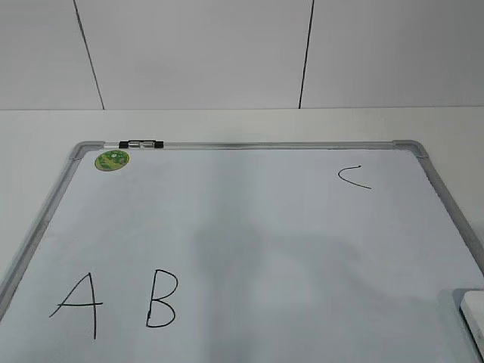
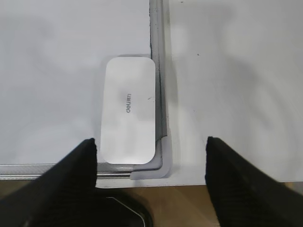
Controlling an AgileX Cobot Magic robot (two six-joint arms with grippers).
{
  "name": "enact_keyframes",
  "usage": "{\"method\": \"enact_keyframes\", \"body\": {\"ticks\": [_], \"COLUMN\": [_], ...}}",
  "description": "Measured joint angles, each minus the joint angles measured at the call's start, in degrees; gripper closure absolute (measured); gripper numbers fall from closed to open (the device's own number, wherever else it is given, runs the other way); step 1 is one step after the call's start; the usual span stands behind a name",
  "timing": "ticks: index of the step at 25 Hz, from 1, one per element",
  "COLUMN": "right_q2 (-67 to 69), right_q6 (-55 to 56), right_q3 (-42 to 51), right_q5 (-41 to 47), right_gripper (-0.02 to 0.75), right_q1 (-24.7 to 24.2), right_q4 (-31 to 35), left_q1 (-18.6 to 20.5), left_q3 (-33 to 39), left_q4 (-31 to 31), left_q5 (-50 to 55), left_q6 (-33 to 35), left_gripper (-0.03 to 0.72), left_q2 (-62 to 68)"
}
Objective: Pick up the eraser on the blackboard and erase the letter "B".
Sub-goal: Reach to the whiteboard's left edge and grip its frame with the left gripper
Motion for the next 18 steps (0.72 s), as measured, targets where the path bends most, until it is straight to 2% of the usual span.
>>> {"method": "enact_keyframes", "body": {"ticks": [5, 9, 18], "right_q2": [7.9, 13.3, 21.9], "right_q6": [0.8, 1.7, 1.7], "right_q3": [-3.8, -6.0, -8.4], "right_q5": [0.0, 0.0, -0.1], "right_gripper": [0.189, 0.189, 0.189], "right_q1": [0.0, 0.0, 0.0], "right_q4": [2.7, 5.1, 6.5], "left_q1": [0.0, 0.0, 0.0], "left_q3": [-3.1, -6.0, -13.6], "left_q4": [-0.1, -0.1, -0.2], "left_q5": [3.4, 4.5, 5.2], "left_q6": [-0.2, -3.2, -4.3], "left_gripper": [0.453, 0.452, 0.452], "left_q2": [12.3, 22.7, 47.9]}}
